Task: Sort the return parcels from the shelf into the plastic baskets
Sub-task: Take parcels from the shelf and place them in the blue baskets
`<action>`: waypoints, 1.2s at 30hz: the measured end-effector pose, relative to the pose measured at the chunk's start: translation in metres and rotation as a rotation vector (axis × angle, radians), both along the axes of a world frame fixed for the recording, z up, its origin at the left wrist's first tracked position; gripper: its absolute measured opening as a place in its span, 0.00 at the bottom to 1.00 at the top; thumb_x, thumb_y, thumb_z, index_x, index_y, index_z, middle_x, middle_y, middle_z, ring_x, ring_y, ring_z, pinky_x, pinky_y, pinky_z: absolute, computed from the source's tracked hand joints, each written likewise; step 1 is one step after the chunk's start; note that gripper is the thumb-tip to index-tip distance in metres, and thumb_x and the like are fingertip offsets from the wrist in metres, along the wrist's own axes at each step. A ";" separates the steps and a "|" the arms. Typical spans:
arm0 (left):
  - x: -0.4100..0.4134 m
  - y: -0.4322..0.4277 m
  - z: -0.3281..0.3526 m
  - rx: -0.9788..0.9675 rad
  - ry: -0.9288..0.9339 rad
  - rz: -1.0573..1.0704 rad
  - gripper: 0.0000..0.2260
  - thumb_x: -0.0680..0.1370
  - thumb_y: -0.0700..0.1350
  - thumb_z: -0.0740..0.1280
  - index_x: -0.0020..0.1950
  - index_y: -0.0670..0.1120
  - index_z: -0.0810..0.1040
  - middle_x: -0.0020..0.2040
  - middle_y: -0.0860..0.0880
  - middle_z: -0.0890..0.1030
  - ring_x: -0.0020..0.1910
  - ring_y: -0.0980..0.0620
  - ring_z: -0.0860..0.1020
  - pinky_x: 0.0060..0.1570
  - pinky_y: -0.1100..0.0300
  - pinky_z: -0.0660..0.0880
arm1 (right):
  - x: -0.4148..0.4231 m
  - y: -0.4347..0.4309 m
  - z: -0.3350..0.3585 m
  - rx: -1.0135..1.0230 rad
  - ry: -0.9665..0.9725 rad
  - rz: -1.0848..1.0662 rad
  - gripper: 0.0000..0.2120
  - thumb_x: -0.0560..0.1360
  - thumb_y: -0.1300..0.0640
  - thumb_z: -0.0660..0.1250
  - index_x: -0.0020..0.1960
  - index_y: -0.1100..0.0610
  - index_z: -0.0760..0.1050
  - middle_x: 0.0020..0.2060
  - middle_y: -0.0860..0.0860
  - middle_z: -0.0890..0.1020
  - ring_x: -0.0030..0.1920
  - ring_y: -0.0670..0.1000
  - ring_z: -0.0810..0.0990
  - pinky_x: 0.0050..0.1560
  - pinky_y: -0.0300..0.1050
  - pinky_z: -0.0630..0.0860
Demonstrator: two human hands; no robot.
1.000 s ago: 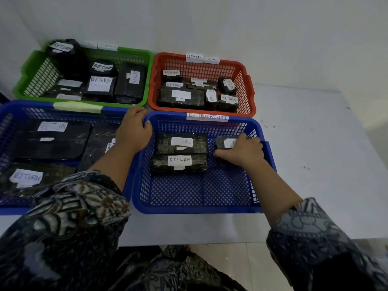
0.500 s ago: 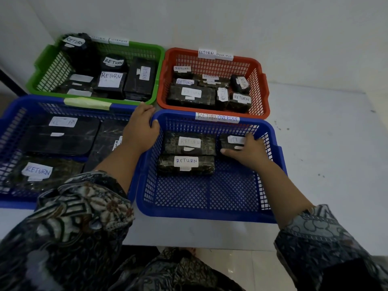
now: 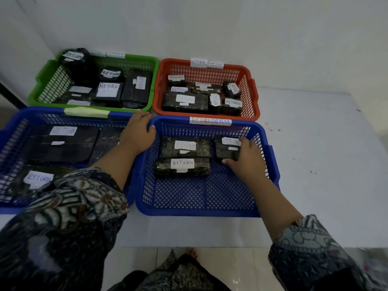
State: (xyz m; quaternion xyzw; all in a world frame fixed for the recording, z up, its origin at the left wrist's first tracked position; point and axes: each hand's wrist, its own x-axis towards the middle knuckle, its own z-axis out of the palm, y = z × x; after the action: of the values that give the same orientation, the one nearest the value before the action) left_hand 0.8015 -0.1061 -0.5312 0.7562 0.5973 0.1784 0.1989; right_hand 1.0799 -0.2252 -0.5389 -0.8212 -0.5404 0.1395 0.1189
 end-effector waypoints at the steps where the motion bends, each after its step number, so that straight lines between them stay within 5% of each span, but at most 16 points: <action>1: 0.000 0.001 0.005 -0.030 -0.004 -0.018 0.22 0.80 0.45 0.60 0.72 0.38 0.64 0.73 0.42 0.62 0.73 0.46 0.57 0.70 0.53 0.57 | -0.006 -0.005 0.002 0.024 -0.020 -0.001 0.36 0.70 0.46 0.73 0.70 0.57 0.62 0.66 0.58 0.69 0.66 0.58 0.68 0.63 0.54 0.70; 6: -0.019 0.004 0.040 0.034 -0.071 -0.018 0.25 0.80 0.48 0.60 0.75 0.41 0.60 0.76 0.45 0.58 0.75 0.48 0.55 0.72 0.53 0.54 | -0.043 -0.032 0.015 0.061 -0.136 0.125 0.30 0.74 0.45 0.67 0.69 0.60 0.64 0.66 0.57 0.70 0.67 0.57 0.67 0.68 0.53 0.67; 11: -0.081 -0.010 0.072 0.175 0.011 -0.045 0.24 0.78 0.46 0.63 0.72 0.39 0.64 0.73 0.42 0.64 0.72 0.44 0.61 0.71 0.53 0.59 | -0.096 -0.053 0.044 0.030 -0.180 0.204 0.30 0.75 0.44 0.64 0.70 0.59 0.63 0.69 0.57 0.68 0.70 0.56 0.64 0.71 0.52 0.63; 19: -0.240 -0.112 0.087 0.228 0.043 0.029 0.22 0.76 0.44 0.64 0.69 0.40 0.69 0.70 0.41 0.69 0.70 0.43 0.65 0.70 0.51 0.61 | -0.272 -0.091 0.092 0.146 -0.083 0.399 0.29 0.77 0.44 0.62 0.72 0.58 0.62 0.71 0.55 0.65 0.72 0.56 0.61 0.69 0.50 0.64; 23: -0.334 -0.168 0.092 0.179 0.123 0.039 0.25 0.71 0.54 0.54 0.61 0.39 0.74 0.61 0.40 0.75 0.62 0.41 0.71 0.64 0.47 0.68 | -0.369 -0.111 0.100 0.183 -0.035 0.486 0.28 0.77 0.44 0.63 0.71 0.57 0.63 0.68 0.54 0.66 0.69 0.55 0.65 0.65 0.49 0.67; 27: -0.417 -0.220 0.097 0.191 0.144 0.187 0.23 0.78 0.46 0.61 0.72 0.41 0.65 0.72 0.44 0.66 0.73 0.46 0.60 0.71 0.51 0.59 | -0.456 -0.127 0.103 0.180 -0.019 0.594 0.26 0.77 0.45 0.62 0.70 0.57 0.63 0.67 0.54 0.67 0.68 0.54 0.65 0.66 0.48 0.65; 36: -0.552 -0.270 0.076 0.077 0.177 0.355 0.24 0.78 0.47 0.62 0.73 0.45 0.64 0.73 0.48 0.65 0.73 0.48 0.61 0.69 0.52 0.61 | -0.610 -0.121 0.097 0.118 -0.023 0.822 0.26 0.77 0.46 0.62 0.70 0.58 0.65 0.67 0.56 0.68 0.69 0.57 0.64 0.66 0.50 0.65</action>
State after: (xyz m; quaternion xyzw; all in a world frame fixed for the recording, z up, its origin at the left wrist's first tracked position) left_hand 0.2494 -0.3758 -0.4554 0.6588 0.7292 0.1661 0.0818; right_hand 0.4701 -0.3464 -0.4418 -0.5304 -0.8317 0.1350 0.0941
